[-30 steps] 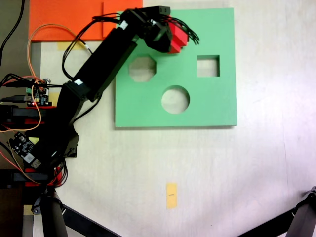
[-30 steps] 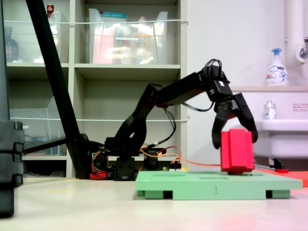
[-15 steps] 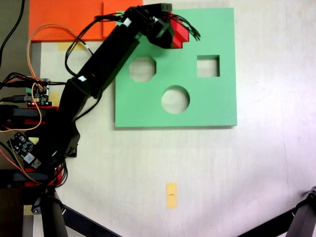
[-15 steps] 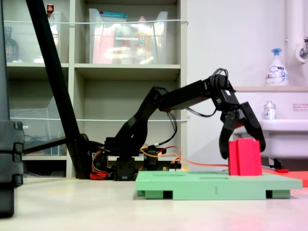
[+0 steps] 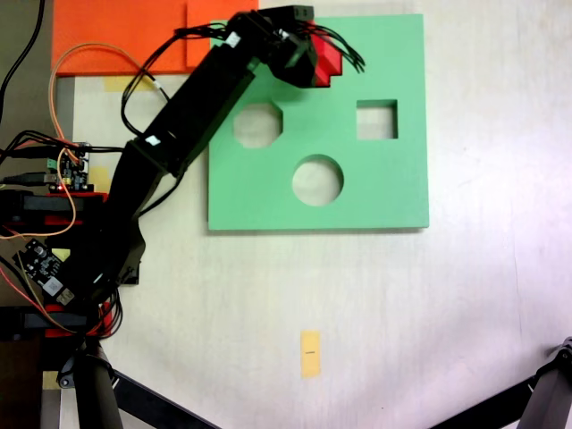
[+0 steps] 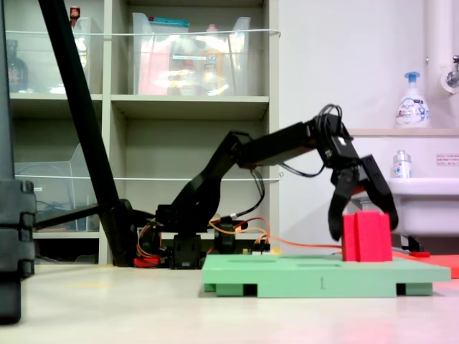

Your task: Put the cross columnar block into the corresponding hole

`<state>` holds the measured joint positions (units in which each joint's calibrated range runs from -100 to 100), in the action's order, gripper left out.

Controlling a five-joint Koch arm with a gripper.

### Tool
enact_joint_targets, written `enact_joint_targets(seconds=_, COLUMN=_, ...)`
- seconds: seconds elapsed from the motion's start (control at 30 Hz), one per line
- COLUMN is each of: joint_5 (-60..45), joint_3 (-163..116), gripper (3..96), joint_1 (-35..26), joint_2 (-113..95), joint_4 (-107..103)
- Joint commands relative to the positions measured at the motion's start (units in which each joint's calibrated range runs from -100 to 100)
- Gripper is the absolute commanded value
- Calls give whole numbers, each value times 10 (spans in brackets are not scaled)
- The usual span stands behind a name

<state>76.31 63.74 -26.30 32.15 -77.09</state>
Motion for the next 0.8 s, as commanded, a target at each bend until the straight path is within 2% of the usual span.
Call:
enact_joint_targets(seconds=0.03, joint_5=11, joint_3=19, gripper=570, joint_1=1, joint_2=-4, joint_4=58)
enact_joint_targets(seconds=0.17, joint_5=11, joint_3=25, gripper=862, joint_1=1, joint_2=-10, joint_4=58)
enact_joint_targets(seconds=0.23, joint_5=11, joint_3=35, gripper=958, joint_1=1, joint_2=-13, joint_4=58)
enact_joint_targets(seconds=0.4, joint_5=-2, joint_3=35, gripper=958, joint_1=1, joint_2=-134, joint_4=-3)
enact_joint_targets(seconds=0.53, joint_5=-80, joint_3=35, gripper=956, joint_1=8, joint_2=-347, joint_4=-110)
enact_joint_targets(seconds=0.7, joint_5=-307, joint_3=32, gripper=954, joint_1=58, joint_2=-604, joint_4=-218)
enact_joint_targets(seconds=0.73, joint_5=-341, joint_3=32, gripper=915, joint_1=77, joint_2=-645, joint_4=-218)
enact_joint_targets(seconds=0.8, joint_5=-404, joint_3=32, gripper=772, joint_1=119, joint_2=-704, joint_4=-214)
